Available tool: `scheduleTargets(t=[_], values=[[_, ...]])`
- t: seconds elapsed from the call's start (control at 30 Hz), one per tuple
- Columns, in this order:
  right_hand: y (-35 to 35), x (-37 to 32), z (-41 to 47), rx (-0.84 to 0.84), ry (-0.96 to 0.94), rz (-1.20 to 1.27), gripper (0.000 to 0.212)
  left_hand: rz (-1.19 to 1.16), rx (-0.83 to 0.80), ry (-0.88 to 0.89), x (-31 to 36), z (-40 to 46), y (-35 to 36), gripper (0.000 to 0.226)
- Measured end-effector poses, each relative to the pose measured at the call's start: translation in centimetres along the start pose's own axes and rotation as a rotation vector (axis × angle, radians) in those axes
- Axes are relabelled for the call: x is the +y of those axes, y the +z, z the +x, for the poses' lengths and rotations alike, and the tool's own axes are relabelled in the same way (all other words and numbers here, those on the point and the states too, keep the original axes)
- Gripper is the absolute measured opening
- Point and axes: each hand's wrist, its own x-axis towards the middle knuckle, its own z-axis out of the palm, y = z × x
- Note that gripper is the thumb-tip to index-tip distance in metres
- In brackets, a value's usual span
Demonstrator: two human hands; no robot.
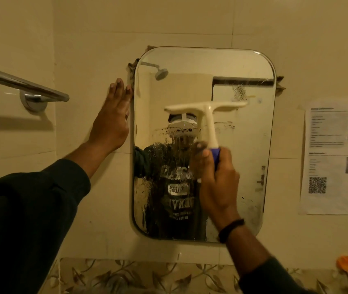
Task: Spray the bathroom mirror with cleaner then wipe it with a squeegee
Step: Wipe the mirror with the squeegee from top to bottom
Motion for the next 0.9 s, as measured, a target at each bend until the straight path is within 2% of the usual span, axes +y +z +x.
scheduleTargets(t=[0.1,0.23,0.67,0.8,0.9], values=[[-0.7,-1.3,4.9,0.002,0.010,0.036,0.024,-0.005,0.003,-0.004,0.2,0.0,0.1,0.065],[-1.1,-1.6,8.2,0.023,0.017,0.013,0.018,0.003,0.012,-0.016,0.1,0.0,0.2,0.065],[-3.2,3.6,-3.0,0.067,0.107,-0.036,0.031,0.016,0.006,0.006,0.1,-0.1,0.1,0.063],[-3.8,2.5,-2.1,0.064,0.078,0.004,0.025,0.022,-0.002,0.004,0.3,-0.1,0.0,0.064],[-4.0,0.5,2.2,0.071,0.013,0.010,0.022,0.021,0.004,-0.004,0.3,-0.2,0.0,0.064]])
